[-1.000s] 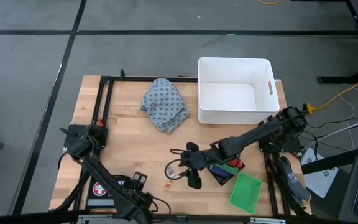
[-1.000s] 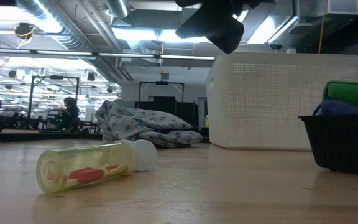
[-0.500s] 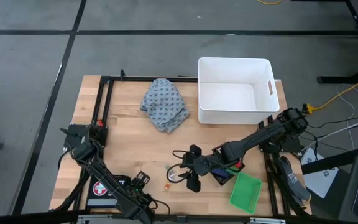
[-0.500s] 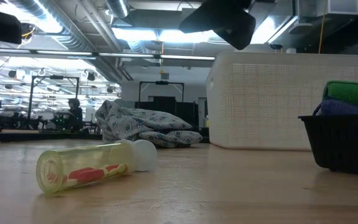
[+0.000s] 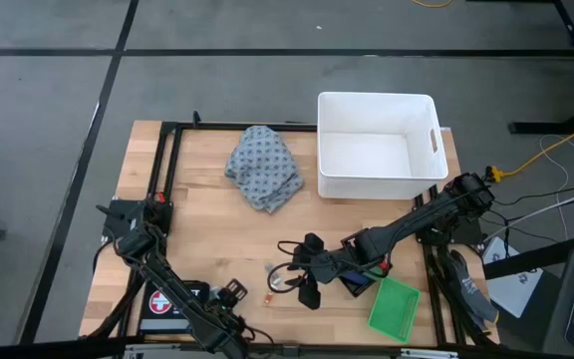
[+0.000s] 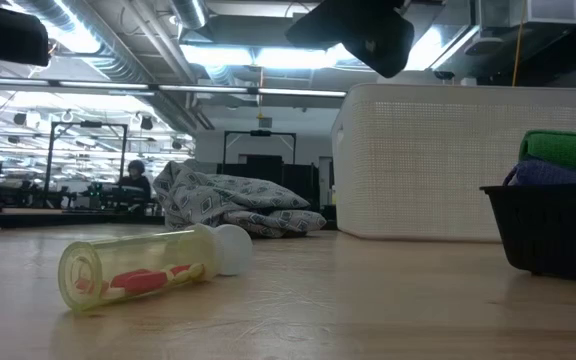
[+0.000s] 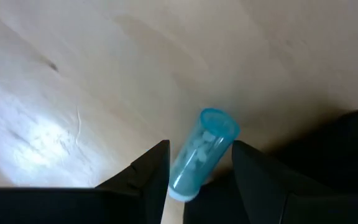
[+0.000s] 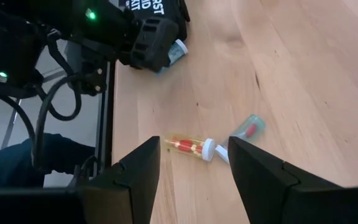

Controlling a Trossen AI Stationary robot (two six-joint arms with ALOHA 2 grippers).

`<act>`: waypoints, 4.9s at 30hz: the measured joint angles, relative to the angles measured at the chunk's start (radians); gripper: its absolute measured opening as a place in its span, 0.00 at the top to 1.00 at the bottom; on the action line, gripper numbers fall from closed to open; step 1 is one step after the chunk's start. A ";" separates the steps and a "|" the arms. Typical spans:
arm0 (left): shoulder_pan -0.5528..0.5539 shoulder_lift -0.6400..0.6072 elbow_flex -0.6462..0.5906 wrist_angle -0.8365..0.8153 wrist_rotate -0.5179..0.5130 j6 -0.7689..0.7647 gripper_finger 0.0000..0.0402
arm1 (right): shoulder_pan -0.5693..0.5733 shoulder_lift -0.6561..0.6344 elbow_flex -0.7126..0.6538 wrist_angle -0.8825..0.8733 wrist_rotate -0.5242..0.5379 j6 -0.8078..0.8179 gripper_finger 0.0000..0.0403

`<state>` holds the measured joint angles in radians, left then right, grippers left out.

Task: Pick & Place Medicine items
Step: Put the blue pill bottle into the green bin

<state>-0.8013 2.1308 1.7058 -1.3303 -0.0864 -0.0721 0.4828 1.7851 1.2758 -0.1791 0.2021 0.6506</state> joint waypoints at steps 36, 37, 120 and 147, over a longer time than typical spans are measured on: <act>0.091 -0.137 0.044 0.101 -0.208 -0.183 0.82 | 0.002 -0.002 0.000 0.007 0.115 -0.083 0.53; 0.090 -0.172 0.044 0.121 -0.239 -0.199 0.82 | 0.002 -0.003 0.000 0.007 0.126 -0.094 0.53; 0.215 -0.713 -0.508 1.507 -0.328 0.316 0.73 | 0.190 -0.007 0.002 0.544 0.539 -0.798 0.72; 0.051 -0.816 -0.504 1.276 -0.578 0.269 0.53 | 0.315 -0.177 -0.001 -0.643 0.449 0.316 0.72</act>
<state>-0.7503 1.3145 1.2022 -0.0547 -0.6647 0.1968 0.7978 1.6081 1.2751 -0.8226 0.6508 0.9668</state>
